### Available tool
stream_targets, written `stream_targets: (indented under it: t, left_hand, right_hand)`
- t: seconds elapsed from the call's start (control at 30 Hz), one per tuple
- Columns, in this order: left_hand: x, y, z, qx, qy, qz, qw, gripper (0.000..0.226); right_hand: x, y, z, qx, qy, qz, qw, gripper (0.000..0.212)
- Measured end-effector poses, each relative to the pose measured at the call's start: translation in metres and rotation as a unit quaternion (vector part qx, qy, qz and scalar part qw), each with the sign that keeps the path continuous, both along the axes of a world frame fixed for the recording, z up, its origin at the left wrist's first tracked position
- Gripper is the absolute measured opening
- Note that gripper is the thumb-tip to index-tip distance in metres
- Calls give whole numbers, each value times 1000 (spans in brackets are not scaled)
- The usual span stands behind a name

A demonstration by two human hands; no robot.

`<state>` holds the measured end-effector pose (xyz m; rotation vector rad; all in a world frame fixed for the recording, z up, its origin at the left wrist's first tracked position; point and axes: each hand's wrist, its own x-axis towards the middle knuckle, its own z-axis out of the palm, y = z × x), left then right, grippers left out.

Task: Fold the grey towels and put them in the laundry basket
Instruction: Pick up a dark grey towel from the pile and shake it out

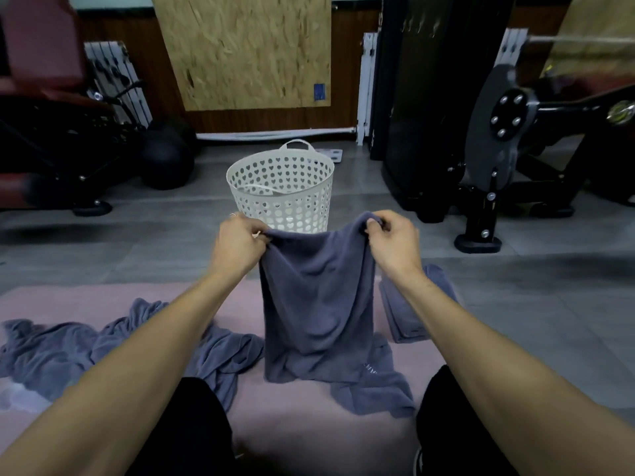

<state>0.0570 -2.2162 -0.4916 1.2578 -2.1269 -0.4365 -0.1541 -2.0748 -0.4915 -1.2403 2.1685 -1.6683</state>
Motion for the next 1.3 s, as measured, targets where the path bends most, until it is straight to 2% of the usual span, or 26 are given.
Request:
stream_targets:
  t: [0.07,0.13,0.33,0.43,0.57,0.63,0.7,0.73,0.83,0.97,1.1,1.2,1.3]
  left_hand:
    - [0,6,36,-5,53,17,998,22]
    - [-1,13,77,6,145,23,989,15]
    - [-13,44,194,71,346,-70,933,16]
    - [-13,56,234,32,391,-107,914,20]
    - [-5,82,294,-73,430,-154,886,18]
    - [-2,86,313,-106,406,-169,892,17]
    - [1,90,323,-116,347,-163,916,13]
    - [2,93,326,-120,348,-154,917,11]
    - [5,103,331,-128,428,-158,880,15]
    - [3,102,326,-122,431,-174,877,17]
    - [-7,91,314,-135,470,-164,857,17]
    - [-22,69,298,-133,465,-127,866,14]
    - [-41,26,276,-73,439,-63,893,11]
  right_hand:
    - [6,4,35,-23,31,9,999,17]
    - [9,6,74,-54,55,4,997,19]
    - [27,32,194,-159,79,33,984,22]
    - [35,40,237,-208,105,39,972,23]
    - [45,53,300,-299,161,28,940,21]
    - [47,58,319,-310,176,21,934,20]
    - [50,61,326,-291,184,14,939,20]
    - [52,64,328,-290,183,9,939,20]
    - [55,70,332,-344,184,-23,920,21]
    - [54,71,334,-325,181,-44,927,22]
    - [49,61,324,-343,156,-58,924,22]
    - [40,38,305,-316,136,-61,937,21]
    - [23,10,283,-246,83,-41,965,24]
